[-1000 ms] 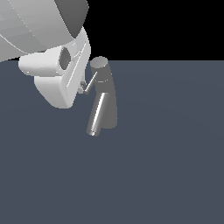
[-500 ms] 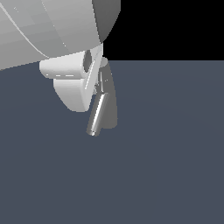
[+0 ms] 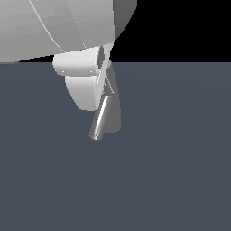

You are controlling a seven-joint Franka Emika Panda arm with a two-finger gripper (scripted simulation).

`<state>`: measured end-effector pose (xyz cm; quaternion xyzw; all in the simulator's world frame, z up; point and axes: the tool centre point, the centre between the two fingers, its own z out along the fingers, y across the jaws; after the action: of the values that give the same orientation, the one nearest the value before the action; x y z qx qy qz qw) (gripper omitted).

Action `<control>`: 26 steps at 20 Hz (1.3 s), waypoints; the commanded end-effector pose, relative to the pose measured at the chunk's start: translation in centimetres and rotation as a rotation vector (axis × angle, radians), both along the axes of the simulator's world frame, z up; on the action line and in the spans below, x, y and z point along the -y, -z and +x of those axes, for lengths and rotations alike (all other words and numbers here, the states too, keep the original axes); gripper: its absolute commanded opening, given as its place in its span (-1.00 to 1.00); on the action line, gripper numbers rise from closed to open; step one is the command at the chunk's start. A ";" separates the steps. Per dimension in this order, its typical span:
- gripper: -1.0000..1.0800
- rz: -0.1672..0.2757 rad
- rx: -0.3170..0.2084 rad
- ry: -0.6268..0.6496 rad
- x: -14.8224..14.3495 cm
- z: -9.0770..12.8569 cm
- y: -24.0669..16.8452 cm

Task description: Turn on the faucet by rotating a designated handle.

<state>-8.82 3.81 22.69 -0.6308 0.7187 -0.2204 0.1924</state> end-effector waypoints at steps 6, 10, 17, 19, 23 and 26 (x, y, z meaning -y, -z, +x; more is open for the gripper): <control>-1.00 0.001 0.002 0.056 4.9 0.9 -1.1; -1.00 0.000 0.000 0.065 6.6 1.3 -1.5; -1.00 0.010 0.006 -0.008 3.7 3.2 -2.6; -1.00 0.009 0.005 0.001 4.3 3.7 -3.0; -1.00 0.007 0.004 0.017 5.4 4.6 -3.7; -1.00 0.005 0.003 0.029 6.3 5.2 -4.2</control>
<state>-5.30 -0.53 25.70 -0.6376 0.7168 -0.2160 0.1818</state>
